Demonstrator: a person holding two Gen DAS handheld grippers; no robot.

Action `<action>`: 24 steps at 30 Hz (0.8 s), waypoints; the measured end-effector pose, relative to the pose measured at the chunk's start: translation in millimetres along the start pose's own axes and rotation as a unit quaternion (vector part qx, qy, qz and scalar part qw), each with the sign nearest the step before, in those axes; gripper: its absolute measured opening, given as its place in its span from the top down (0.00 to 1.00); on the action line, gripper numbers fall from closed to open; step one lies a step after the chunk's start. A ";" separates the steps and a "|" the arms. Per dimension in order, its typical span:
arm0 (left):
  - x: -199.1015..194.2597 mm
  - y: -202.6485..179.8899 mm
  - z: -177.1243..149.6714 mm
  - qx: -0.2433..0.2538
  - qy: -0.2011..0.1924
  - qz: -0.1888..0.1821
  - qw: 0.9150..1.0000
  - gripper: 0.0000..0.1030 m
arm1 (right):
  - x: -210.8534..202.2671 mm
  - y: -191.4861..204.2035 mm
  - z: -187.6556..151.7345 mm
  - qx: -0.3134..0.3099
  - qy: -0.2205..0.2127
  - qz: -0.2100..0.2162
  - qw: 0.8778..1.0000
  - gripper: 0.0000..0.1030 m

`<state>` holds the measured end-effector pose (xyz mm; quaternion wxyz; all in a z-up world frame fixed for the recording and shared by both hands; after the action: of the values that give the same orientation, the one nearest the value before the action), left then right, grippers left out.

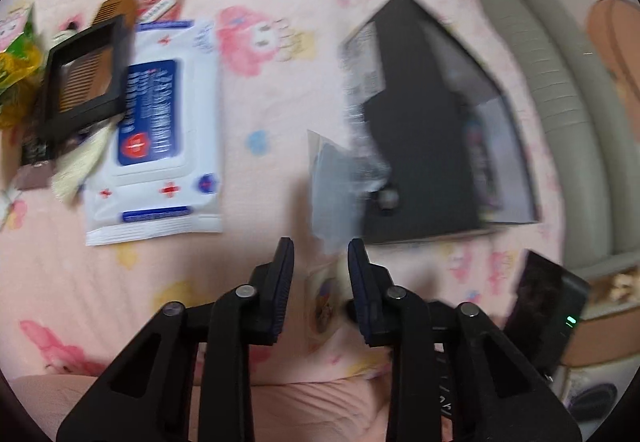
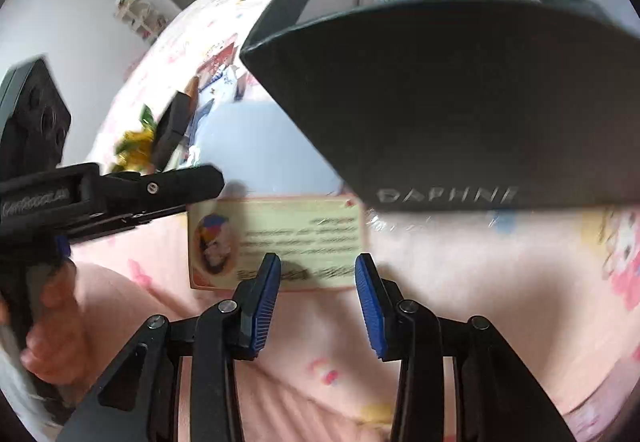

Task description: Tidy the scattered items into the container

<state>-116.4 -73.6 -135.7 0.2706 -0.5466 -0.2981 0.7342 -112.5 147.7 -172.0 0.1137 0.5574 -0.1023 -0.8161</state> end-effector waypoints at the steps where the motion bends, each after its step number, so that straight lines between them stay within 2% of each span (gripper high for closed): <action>1: 0.8 -4.6 -1.3 0.004 0.001 -0.013 1.000 0.80 | -2.7 -0.2 -0.8 0.002 0.000 0.005 1.000 0.66; 5: 9.6 -23.8 -2.6 0.024 0.009 -0.026 0.999 0.80 | -24.9 -0.6 -1.8 -0.028 -0.029 -0.069 0.997 0.66; 7: 10.5 -27.8 -3.7 0.032 0.008 -0.040 0.999 0.80 | -32.6 -2.0 -3.3 -0.033 -0.031 -0.067 0.997 0.65; 9: 11.8 -31.8 -2.4 0.036 0.003 -0.053 0.998 0.80 | -35.9 -0.9 -6.0 -0.036 -0.021 -0.044 0.998 0.60; 12: 9.1 -31.0 -1.7 0.038 -0.009 -0.062 0.997 0.80 | -37.5 10.1 -4.7 -0.062 -0.035 -0.046 0.996 0.56; 16: 6.3 -25.2 1.6 0.025 -0.030 -0.065 0.997 0.80 | -25.5 24.9 -5.8 -0.090 -0.042 -0.070 0.993 0.50; 20: 4.9 -22.3 2.8 0.018 -0.029 -0.069 0.997 0.80 | -0.8 27.6 -6.9 -0.080 -0.036 -0.113 0.990 0.48; 24: 6.3 -23.0 3.9 0.016 -0.021 -0.095 0.995 0.80 | -2.1 25.7 -13.3 -0.074 -0.058 -0.127 0.987 0.48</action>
<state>-120.1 -54.0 -122.0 0.3413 -0.4960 -0.3425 0.7213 -97.5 123.3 -167.4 0.0437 0.5073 0.0239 -0.8603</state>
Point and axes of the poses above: each gripper's, at about its wrist camera, not at the fingertips, and x roughly the way its jaws point, y to its left, z to its top, the point moved 2 cm from there along x, roughly the way its jaws point, and after that the axes turned 12 degrees about -z, right-handed, at the moved point
